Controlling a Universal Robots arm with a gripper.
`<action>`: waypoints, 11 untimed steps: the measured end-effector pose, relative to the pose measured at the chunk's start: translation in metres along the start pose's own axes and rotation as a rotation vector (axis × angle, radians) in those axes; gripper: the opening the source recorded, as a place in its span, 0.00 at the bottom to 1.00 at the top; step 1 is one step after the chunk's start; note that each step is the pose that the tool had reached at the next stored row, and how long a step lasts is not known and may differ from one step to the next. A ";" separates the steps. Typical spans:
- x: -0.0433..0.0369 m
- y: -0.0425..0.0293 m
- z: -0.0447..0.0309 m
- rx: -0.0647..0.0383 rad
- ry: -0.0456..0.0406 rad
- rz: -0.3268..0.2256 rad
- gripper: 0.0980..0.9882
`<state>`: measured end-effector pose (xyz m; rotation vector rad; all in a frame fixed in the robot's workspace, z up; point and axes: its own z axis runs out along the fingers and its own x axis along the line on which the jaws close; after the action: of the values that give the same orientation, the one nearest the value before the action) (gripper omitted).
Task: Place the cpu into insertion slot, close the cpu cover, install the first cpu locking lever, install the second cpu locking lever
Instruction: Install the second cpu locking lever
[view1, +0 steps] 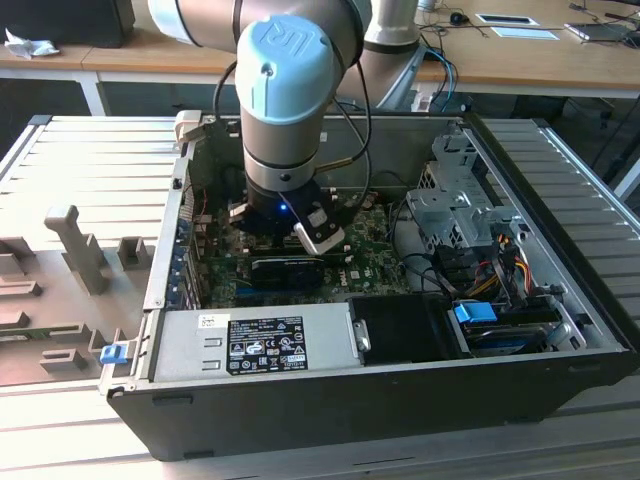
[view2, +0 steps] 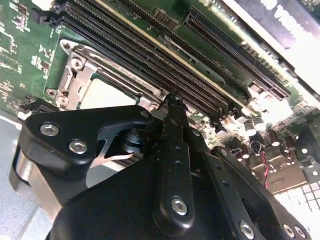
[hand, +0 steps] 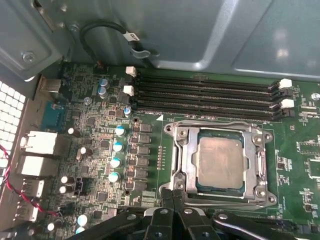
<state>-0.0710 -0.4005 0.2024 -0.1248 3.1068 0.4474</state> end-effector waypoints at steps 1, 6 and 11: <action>0.0002 -0.0005 0.0011 -0.003 -0.0002 0.000 0.01; 0.0023 -0.0025 0.0076 -0.025 -0.0015 -0.002 0.01; 0.0041 -0.0022 0.0071 -0.028 -0.0021 -0.002 0.01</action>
<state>-0.0750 -0.4009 0.1949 -0.1274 3.0988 0.4912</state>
